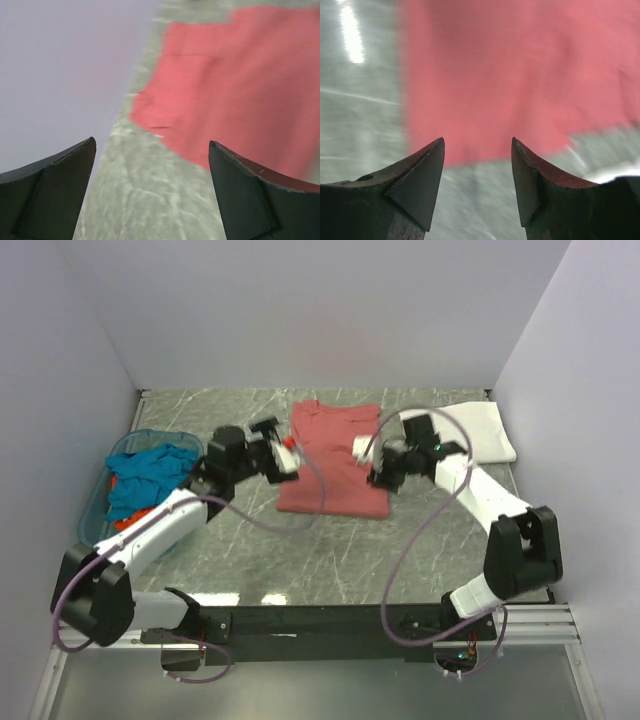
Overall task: Fold and stack the t-shirts
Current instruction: Fold the tshirt
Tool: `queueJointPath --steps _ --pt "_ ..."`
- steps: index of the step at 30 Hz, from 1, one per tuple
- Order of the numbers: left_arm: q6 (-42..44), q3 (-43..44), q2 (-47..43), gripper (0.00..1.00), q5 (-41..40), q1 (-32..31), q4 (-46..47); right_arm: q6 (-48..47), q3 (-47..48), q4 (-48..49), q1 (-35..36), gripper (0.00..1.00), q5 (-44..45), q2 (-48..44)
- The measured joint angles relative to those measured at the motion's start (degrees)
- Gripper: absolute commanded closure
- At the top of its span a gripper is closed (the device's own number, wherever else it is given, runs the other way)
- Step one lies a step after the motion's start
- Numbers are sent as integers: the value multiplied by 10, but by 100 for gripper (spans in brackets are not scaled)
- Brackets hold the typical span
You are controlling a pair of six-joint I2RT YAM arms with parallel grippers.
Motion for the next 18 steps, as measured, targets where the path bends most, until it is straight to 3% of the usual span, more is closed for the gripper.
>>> queueJointPath --steps 2,6,9,18 --pt "41 -53 -32 5 8 -24 -7 -21 -71 3 49 37 6 -39" --pt "78 -125 9 26 12 -45 -38 -28 -168 21 132 36 34 -49" --pt "85 -134 45 25 7 -46 -69 -23 -194 23 137 36 53 -49" --pt "82 -136 51 23 -2 -55 -49 -10 -194 66 134 36 78 -50"
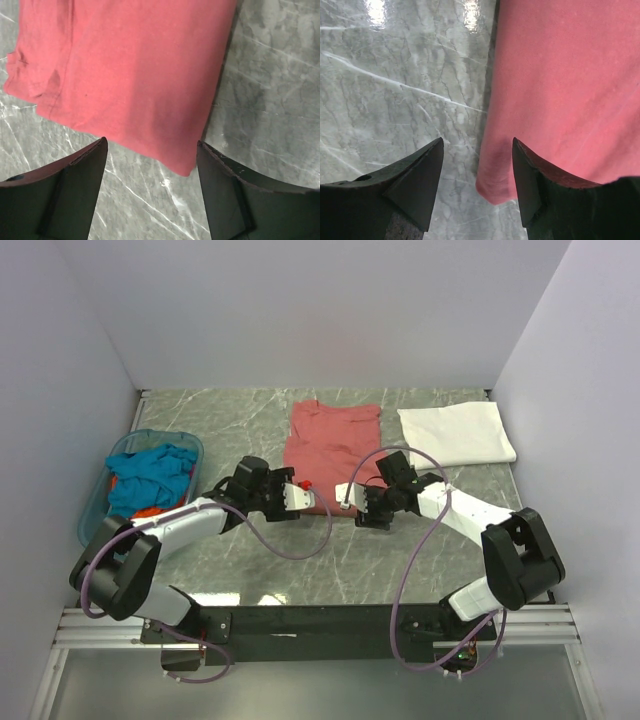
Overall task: Fold and stack the t-shirts
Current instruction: Fold the tshirt
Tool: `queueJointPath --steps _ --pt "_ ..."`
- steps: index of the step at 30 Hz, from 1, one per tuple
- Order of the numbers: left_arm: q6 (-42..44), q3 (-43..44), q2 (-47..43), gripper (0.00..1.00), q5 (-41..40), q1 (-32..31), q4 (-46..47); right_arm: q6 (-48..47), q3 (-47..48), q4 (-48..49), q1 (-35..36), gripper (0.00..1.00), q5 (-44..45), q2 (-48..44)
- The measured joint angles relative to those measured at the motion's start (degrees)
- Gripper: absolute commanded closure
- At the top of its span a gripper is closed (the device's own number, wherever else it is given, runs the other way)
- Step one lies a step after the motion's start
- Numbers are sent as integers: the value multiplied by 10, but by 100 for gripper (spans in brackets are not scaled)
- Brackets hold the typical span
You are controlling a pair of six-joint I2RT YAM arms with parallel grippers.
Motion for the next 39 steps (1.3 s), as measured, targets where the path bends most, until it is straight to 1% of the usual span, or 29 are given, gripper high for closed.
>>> queueJointPath --steps 2,3,6,8,9,11,13,14,16,17,20,21,25,29,31,35,39 --pt "-4 0 0 23 0 3 5 2 0 0 -3 36 0 0" --pt "-16 0 0 21 0 7 8 7 0 0 -5 36 -3 0" --pt "-78 3 -3 19 -2 33 16 44 17 -18 -41 38 -37 -1" --pt "-156 16 -11 16 -5 66 16 89 47 -29 -87 38 -62 -1" --pt "-195 27 -14 16 -9 80 15 120 67 -30 -116 38 -76 -1" --pt "-283 66 -17 16 -15 106 -2 189 102 -23 -166 38 -98 -1" --pt "-374 125 -14 20 -19 123 -36 267 118 -14 -199 38 -106 -2" --pt "-412 151 -10 24 -18 128 -50 296 121 -14 -206 38 -107 -2" --pt "-492 198 2 26 -6 136 -76 371 123 -22 -212 39 -108 3" --pt "-523 208 7 27 2 138 -82 397 124 -28 -212 39 -108 7" --pt "-610 200 22 26 26 140 -107 483 125 -44 -216 40 -108 39" --pt "-633 191 28 26 33 140 -117 508 125 -49 -219 42 -108 51" --pt "-690 164 57 29 42 140 -161 584 124 -61 -244 43 -106 95" --pt "-719 161 82 30 51 140 -173 638 110 -57 -264 43 -105 115" --pt "-725 160 91 30 51 140 -177 652 105 -56 -265 45 -114 124" --pt "-728 161 112 35 50 140 -181 671 105 -55 -265 46 -145 160" --pt "-728 163 136 37 45 140 -191 684 105 -56 -265 46 -164 181"
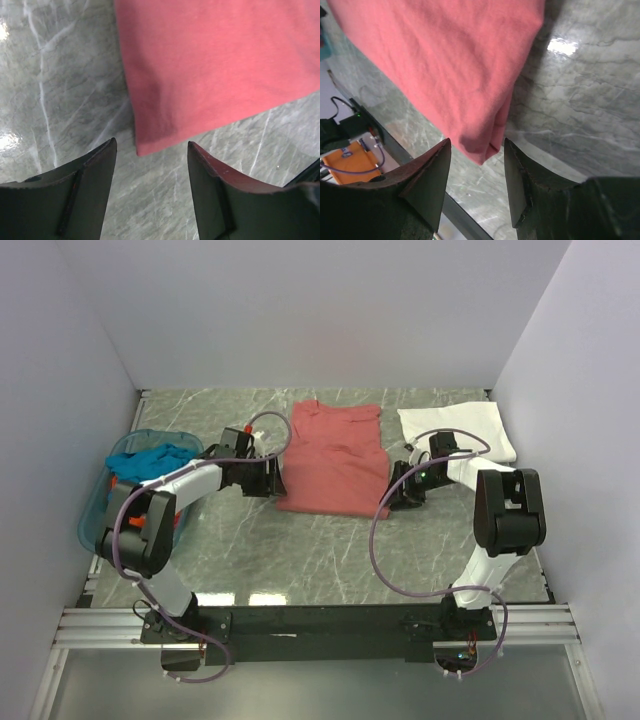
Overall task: Fold and stack the t-shirts
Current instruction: Fold the tshirt
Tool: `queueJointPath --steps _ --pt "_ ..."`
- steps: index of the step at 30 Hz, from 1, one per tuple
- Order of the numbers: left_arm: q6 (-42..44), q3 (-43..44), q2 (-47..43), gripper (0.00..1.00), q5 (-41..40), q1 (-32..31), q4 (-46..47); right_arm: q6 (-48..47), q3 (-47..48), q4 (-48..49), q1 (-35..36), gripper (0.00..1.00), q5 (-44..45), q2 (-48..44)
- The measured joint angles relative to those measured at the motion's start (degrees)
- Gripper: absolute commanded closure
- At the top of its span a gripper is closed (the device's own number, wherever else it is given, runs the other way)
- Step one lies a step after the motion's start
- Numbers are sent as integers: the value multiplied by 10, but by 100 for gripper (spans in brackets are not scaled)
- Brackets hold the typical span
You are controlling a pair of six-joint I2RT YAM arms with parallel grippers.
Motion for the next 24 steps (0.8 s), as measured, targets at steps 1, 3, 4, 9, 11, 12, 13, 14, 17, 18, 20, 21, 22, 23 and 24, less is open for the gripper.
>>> queueJointPath --steps 1,3,4,9,11,12,13,14,17,18,20,21,22,23,24 --pt "0 1 4 38 -2 0 -3 2 0 0 0 46 -3 0" --pt "0 7 12 40 -4 0 -10 4 0 2 0 46 -12 0" --pt "0 10 16 41 -3 0 -12 6 0 2 0 46 -15 0" --pt "2 16 29 45 6 -2 -14 8 1 2 0 47 -29 1" --pt "4 19 38 47 10 -5 -15 9 1 2 0 48 -33 3" --pt "5 19 42 48 12 -6 -15 9 1 2 0 48 -34 4" --pt "5 20 45 49 15 -7 -14 10 1 2 0 48 -35 5" --pt "6 21 47 50 16 -8 -15 10 1 2 0 49 -35 6" --pt "6 26 52 51 16 -9 -17 12 1 2 0 50 -37 11" --pt "6 30 55 51 16 -10 -18 12 1 2 0 50 -37 14" --pt "6 37 60 55 16 -12 -18 12 3 2 0 50 -38 20" --pt "6 41 63 57 17 -12 -18 13 4 2 0 52 -38 24" --pt "6 45 66 58 18 -13 -17 13 5 3 0 53 -38 27" --pt "6 47 68 62 18 -14 -16 13 6 3 0 54 -38 30" --pt "7 47 70 65 20 -15 -16 14 7 3 0 57 -38 32"
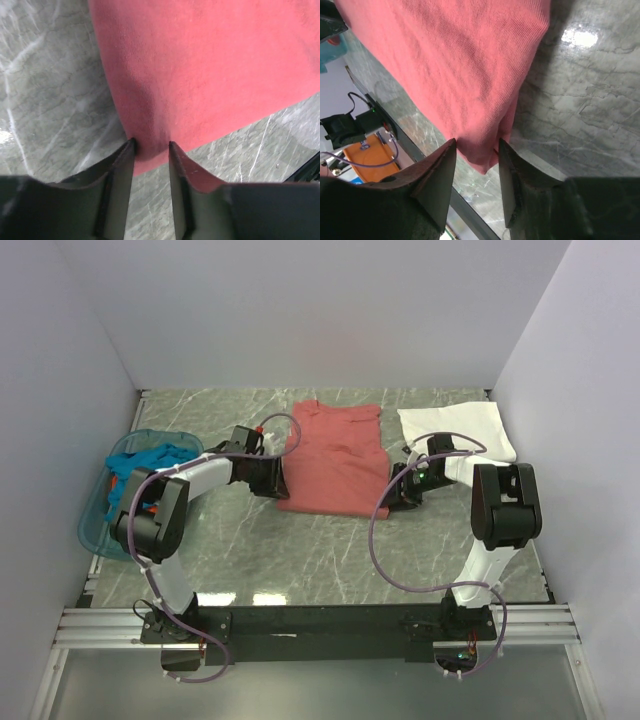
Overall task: Fold and stack the t-shirts
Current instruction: Fold the tshirt
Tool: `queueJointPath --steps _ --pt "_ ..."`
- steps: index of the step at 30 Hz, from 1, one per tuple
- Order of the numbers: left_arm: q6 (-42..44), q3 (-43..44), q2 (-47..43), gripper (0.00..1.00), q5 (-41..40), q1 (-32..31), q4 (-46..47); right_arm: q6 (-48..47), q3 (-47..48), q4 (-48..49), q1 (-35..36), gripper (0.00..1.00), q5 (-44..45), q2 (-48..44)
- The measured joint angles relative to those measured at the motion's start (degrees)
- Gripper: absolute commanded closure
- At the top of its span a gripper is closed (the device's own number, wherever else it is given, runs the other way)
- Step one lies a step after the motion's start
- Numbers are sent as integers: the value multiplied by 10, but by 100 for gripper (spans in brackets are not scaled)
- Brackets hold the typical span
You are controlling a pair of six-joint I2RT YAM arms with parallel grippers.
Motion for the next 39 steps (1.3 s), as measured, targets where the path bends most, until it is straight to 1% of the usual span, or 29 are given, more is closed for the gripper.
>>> queueJointPath --steps 1,2,3,6,8,11,13,14,17,23,29,39 --pt "-1 0 1 67 1 0 0 0 0 0 0 59 0 0" --pt "-1 0 2 72 2 -1 -1 0 0 0 0 61 -1 0" --pt "-1 0 2 74 2 -1 0 1 1 0 0 67 -2 0" --pt "0 0 2 79 5 -1 0 0 1 1 0 78 -7 0" --pt "0 0 2 87 7 -1 0 0 1 1 0 84 -10 0" --pt "0 0 2 92 12 -1 2 -2 1 1 0 93 -14 0" --pt "0 0 2 94 14 -1 2 -5 1 1 0 95 -15 0" --pt "0 -1 1 96 15 -1 2 -6 1 1 0 99 -15 0" --pt "-1 -11 -11 98 17 -1 4 -13 1 -1 0 100 -17 -3" --pt "-2 -55 -73 99 29 -2 10 -31 1 -9 0 100 -19 -23" --pt "-5 -81 -122 99 48 -3 17 -52 1 -24 0 100 -19 -42" --pt "-5 -94 -119 98 56 -6 11 -104 -8 -68 0 100 -9 -42"
